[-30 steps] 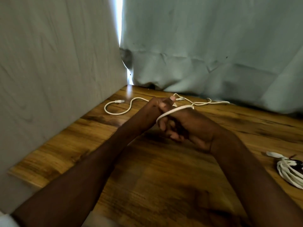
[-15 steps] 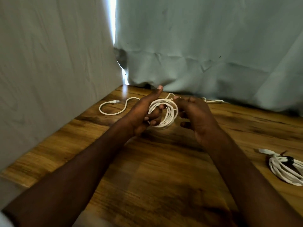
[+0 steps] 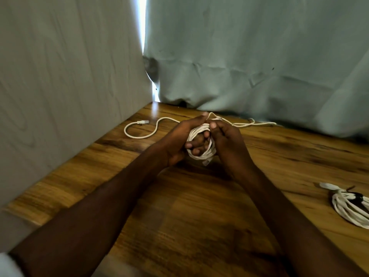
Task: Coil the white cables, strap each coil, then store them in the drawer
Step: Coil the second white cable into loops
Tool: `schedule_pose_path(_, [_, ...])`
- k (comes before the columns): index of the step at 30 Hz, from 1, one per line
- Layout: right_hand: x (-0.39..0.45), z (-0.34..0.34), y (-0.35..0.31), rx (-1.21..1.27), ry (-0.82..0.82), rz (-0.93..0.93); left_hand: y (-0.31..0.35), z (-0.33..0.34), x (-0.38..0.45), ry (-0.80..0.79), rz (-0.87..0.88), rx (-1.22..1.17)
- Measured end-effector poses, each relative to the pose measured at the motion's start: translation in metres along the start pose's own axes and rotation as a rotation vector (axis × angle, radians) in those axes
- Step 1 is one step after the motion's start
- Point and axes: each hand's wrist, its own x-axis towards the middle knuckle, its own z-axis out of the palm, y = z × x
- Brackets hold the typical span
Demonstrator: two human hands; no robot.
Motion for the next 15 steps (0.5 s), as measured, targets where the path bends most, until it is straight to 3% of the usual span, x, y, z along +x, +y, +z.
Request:
schedule_pose_path(2, [0.001,0.000,0.002,0.064,0.000,0.059,-0.003,-0.001,0.001,-0.021,0.004,-0.042])
schedule_pose_path(7, [0.010,-0.008,0.004,0.552,-0.163,0.337,-0.001,-0.003,0.004,0.022,0.035,-0.139])
schedule_pose_path(11, [0.010,-0.007,0.001,0.830,-0.251,0.396,-0.004,-0.008,0.010,0.119,0.021,-0.233])
schedule_pose_path(15, [0.010,-0.005,0.002,0.972,-0.325,0.425,-0.002,-0.011,0.010,0.070,-0.010,-0.370])
